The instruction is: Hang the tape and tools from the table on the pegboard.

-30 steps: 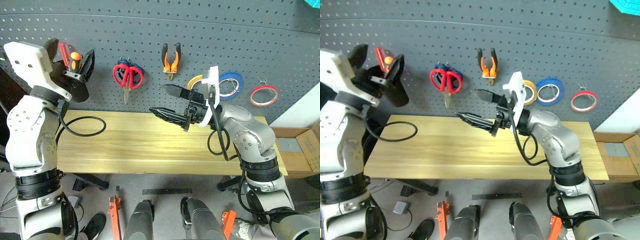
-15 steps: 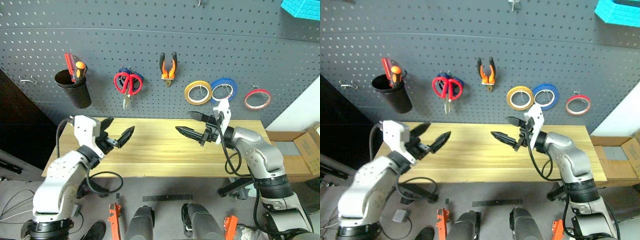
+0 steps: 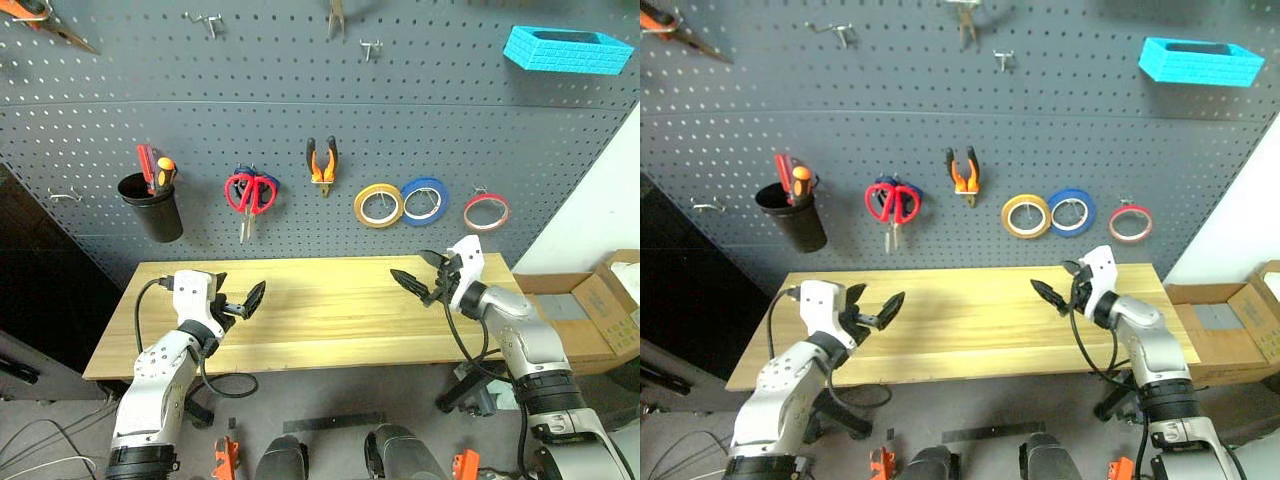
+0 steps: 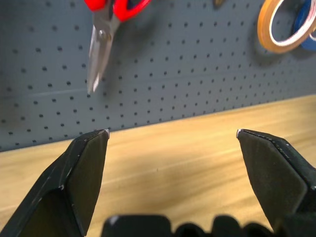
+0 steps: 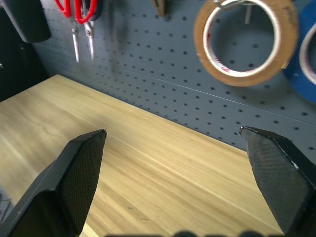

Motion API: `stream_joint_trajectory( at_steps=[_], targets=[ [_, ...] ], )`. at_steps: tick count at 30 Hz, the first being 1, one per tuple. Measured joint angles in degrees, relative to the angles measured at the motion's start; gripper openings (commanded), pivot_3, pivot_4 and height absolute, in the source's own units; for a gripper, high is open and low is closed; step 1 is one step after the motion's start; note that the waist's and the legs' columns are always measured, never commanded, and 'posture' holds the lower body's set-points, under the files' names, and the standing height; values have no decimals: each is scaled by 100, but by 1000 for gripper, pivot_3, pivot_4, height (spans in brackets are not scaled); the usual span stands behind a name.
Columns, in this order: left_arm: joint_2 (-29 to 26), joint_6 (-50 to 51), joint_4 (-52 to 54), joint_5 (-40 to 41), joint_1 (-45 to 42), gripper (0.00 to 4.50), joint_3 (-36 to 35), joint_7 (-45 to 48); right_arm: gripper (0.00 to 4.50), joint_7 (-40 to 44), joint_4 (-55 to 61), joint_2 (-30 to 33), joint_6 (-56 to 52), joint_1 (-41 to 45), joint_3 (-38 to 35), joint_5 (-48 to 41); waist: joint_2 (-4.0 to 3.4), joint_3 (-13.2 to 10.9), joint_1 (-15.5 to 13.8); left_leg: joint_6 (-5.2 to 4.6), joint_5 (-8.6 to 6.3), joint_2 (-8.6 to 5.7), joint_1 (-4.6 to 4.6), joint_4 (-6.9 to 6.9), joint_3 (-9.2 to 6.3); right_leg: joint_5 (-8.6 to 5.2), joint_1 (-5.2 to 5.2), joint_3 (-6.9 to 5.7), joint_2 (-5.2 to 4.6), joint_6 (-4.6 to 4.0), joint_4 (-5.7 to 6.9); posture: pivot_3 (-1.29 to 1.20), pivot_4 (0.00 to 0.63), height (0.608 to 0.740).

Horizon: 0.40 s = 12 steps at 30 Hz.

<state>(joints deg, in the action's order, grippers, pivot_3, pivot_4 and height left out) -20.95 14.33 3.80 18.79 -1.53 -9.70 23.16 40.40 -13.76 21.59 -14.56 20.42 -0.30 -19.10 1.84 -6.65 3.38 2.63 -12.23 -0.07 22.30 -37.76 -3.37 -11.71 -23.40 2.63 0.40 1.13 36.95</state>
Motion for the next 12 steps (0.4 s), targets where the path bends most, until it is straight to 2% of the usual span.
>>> stream_joint_trajectory(
  at_steps=[12],
  targets=[
    [232,-254,-187,-120,157,4454,0,-114,4500,11,-323,-52,217,1,-41,66,-29,135,13,-7,-6,-1,-41,34,14,-1,14,10,-1,0,0,-29,0,740]
  ],
)
